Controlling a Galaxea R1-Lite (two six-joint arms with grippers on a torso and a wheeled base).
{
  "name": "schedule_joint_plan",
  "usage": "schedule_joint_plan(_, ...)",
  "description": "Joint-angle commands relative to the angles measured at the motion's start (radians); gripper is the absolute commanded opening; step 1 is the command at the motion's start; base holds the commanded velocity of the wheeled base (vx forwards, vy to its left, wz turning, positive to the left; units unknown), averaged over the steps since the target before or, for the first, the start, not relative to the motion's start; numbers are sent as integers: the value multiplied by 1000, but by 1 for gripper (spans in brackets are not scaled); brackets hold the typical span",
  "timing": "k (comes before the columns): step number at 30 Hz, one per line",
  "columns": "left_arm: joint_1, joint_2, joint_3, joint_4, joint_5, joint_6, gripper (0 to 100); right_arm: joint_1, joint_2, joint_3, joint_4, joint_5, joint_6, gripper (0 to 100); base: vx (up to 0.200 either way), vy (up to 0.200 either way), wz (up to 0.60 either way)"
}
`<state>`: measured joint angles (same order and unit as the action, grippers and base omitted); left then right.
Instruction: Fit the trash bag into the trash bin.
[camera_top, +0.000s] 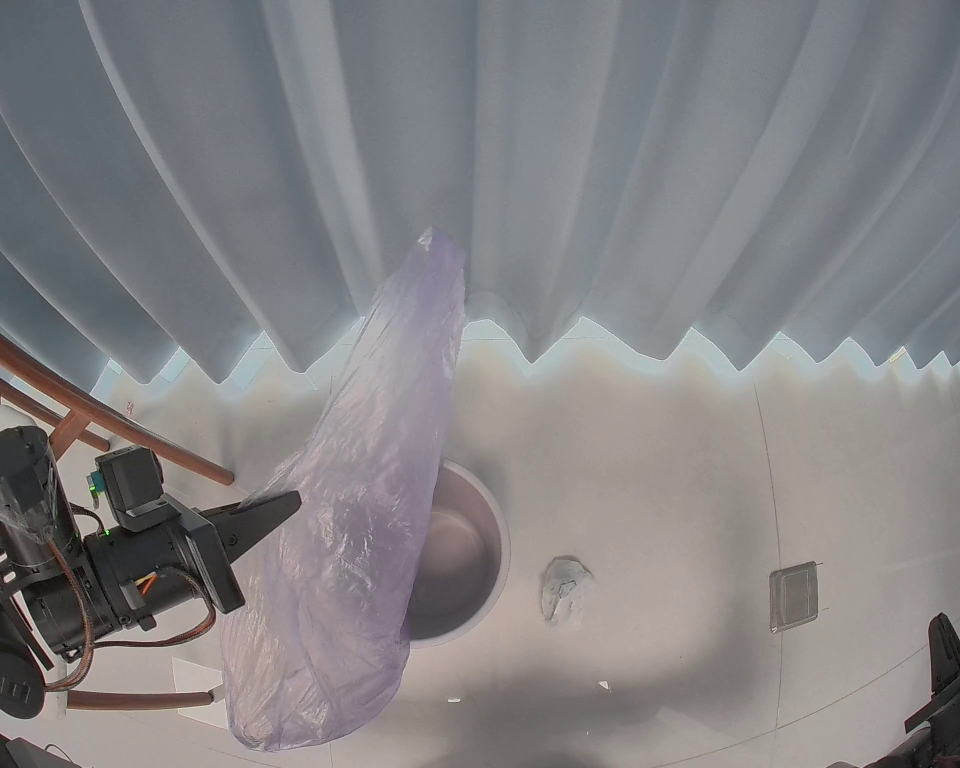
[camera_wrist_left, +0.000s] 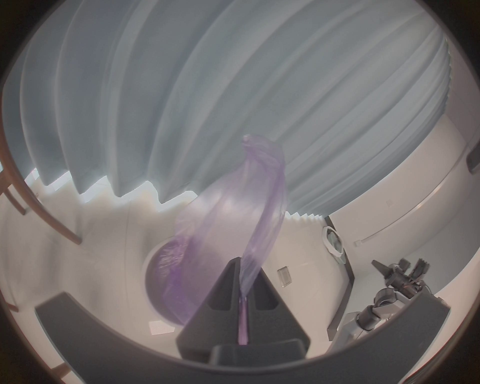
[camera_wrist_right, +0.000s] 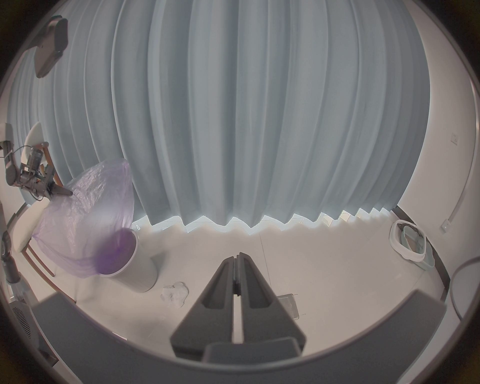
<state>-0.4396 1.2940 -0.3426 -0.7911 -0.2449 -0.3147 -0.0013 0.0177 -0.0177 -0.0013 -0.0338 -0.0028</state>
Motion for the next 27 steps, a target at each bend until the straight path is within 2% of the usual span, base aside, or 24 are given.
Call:
schedule_joint_plan(1,71,45,25,-2,-7,23,0,0,-16,18,0,0,0,0,0,0,0)
schedule_joint_plan(6,81,54,43,1,3,95,0,0,-16,18,0,0,0,0,0,0,0)
schedule_joint_plan(13,85,53,16,-5,38,95,0,0,-16,18,0,2,0,0,0,0,0)
schedule_joint_plan(27,78,41,45,-93,26,89,0,0,-16,18,0,0,0,0,0,0,0)
